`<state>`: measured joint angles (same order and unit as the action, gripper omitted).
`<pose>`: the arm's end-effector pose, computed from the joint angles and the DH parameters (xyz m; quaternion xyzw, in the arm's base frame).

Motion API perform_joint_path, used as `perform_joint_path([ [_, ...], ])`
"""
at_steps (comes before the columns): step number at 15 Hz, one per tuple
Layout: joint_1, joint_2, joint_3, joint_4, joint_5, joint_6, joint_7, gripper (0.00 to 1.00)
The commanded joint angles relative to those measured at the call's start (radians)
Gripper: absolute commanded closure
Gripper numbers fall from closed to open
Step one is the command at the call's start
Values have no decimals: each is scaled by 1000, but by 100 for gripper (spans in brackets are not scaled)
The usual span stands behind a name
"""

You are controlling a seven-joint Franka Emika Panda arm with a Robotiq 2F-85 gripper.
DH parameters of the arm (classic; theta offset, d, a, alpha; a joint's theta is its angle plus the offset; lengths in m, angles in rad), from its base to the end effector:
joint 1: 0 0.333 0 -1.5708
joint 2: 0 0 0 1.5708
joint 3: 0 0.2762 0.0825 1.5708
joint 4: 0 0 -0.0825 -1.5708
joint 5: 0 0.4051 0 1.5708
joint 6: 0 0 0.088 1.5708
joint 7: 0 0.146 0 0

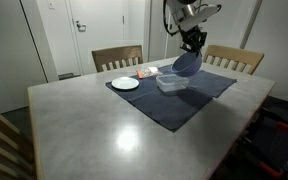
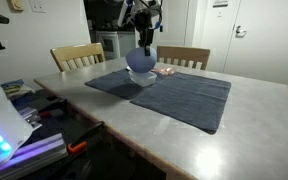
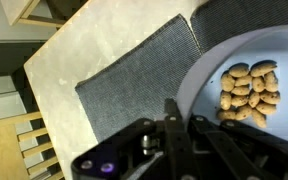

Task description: Pour the contents from the blue bowl into the clear bowl

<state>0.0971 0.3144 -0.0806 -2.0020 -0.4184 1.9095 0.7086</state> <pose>0.5478 -0.0363 0.1956 0.9351 -0.2240 -0.1178 0.2482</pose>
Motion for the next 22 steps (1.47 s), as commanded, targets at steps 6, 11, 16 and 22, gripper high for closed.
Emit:
perform_joint_path([
  [6, 32, 90, 3, 133, -21, -132, -12, 99],
  [11, 43, 124, 3, 181, -30, -201, -17, 99],
  [16, 54, 162, 6, 235, -46, -263, -32, 99],
  [22, 64, 223, 4, 303, -60, -321, -65, 99],
])
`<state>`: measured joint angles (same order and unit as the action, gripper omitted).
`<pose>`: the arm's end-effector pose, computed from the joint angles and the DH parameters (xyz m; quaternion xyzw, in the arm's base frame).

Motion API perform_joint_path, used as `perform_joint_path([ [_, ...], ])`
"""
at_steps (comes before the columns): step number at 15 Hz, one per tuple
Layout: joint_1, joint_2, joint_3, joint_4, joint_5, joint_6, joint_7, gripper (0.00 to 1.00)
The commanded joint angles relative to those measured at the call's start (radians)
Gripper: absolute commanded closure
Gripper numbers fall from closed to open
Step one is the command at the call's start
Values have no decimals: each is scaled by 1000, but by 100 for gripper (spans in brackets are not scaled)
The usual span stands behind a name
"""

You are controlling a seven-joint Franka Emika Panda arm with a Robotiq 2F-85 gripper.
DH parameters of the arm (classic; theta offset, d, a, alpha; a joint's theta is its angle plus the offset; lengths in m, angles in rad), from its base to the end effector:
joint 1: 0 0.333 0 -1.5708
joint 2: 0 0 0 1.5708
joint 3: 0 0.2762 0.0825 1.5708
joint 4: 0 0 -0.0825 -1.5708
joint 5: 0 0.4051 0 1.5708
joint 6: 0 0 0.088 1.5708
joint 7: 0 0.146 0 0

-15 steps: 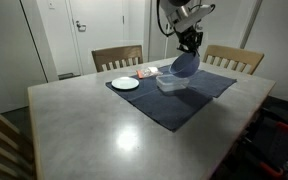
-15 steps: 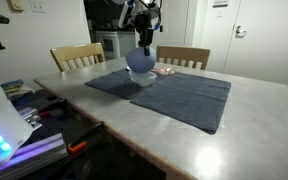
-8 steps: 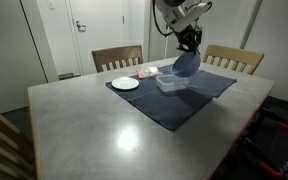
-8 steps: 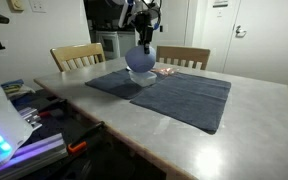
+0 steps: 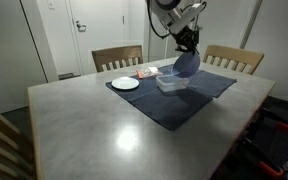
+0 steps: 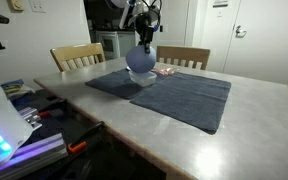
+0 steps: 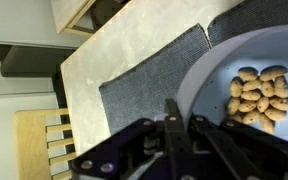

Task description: Pour the contents from the blue bowl into the clear bowl

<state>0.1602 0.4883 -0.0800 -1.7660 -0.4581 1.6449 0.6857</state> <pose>0.5702 -0.0160 0.1905 0.9073 -0.1968 -0.1850 0.3222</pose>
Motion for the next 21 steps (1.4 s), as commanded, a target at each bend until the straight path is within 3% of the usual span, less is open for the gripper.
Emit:
perform_joint_path([
  [1, 2, 61, 1, 79, -24, -67, -49, 99],
  [21, 45, 284, -6, 401, -65, -361, -214, 99],
])
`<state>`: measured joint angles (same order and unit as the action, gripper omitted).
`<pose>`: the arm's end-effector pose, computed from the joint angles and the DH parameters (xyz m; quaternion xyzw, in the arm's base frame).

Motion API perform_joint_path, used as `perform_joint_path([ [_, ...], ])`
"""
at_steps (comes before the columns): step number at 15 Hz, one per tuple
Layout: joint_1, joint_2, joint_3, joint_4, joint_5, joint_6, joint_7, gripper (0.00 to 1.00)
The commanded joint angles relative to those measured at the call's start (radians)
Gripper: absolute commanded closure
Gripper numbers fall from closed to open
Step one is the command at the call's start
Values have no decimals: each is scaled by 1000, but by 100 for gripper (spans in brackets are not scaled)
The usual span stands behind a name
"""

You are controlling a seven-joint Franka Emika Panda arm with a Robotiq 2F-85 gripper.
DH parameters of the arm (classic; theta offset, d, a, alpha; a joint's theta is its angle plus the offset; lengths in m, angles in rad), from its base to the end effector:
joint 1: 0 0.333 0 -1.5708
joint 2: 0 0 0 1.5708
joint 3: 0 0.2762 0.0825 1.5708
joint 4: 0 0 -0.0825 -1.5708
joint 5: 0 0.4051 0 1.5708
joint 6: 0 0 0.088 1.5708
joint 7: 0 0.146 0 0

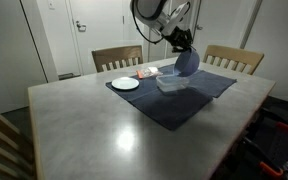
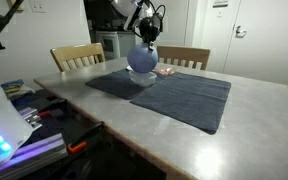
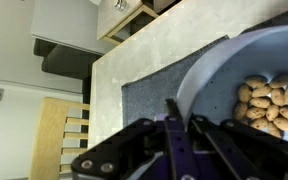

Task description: Pour the contents from the blue bowl into the clear bowl

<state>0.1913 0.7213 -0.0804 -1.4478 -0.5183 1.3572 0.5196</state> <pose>0.5988 -0.0099 0.1845 0.8722 -0.1323 -0.2742 0.3827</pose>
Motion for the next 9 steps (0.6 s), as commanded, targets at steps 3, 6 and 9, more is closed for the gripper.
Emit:
perform_joint_path([
  [3, 26, 83, -7, 128, -10, -113, -59, 99],
  [6, 37, 114, -8, 173, -11, -147, -65, 99],
  [9, 45, 140, -9, 210, -12, -170, -73, 99],
])
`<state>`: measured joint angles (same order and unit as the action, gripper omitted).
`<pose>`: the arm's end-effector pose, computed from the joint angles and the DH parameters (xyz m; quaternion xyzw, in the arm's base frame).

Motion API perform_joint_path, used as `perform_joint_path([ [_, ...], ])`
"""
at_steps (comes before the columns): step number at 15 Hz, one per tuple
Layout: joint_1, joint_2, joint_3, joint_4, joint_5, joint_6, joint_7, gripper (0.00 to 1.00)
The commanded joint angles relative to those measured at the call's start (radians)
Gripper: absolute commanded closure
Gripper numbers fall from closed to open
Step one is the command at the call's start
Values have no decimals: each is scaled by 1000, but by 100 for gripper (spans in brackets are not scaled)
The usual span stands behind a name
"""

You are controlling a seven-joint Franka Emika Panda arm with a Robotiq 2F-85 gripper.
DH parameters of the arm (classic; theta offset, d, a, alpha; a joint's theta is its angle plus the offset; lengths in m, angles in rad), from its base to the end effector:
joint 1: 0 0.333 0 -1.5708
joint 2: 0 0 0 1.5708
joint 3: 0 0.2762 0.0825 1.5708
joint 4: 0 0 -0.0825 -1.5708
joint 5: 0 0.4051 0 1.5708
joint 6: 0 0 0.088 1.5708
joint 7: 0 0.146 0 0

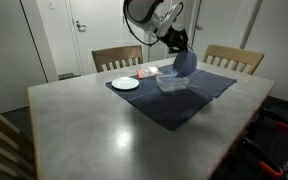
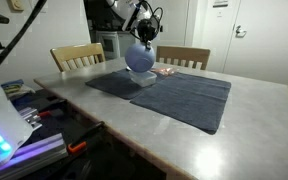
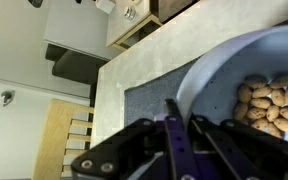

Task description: Pour the contents from the blue bowl into the clear bowl

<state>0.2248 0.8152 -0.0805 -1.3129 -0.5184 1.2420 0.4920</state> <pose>0.6063 0.0109 0.1823 0.8573 -0.1223 -0.3009 0.3995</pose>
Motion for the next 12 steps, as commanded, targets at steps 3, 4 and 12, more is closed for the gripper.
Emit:
perform_joint_path([
  [3, 16, 73, -11, 111, -12, -78, -56, 99],
  [4, 17, 80, -12, 121, -13, -86, -60, 99],
  [12, 21, 132, -22, 190, -17, -143, -87, 99],
])
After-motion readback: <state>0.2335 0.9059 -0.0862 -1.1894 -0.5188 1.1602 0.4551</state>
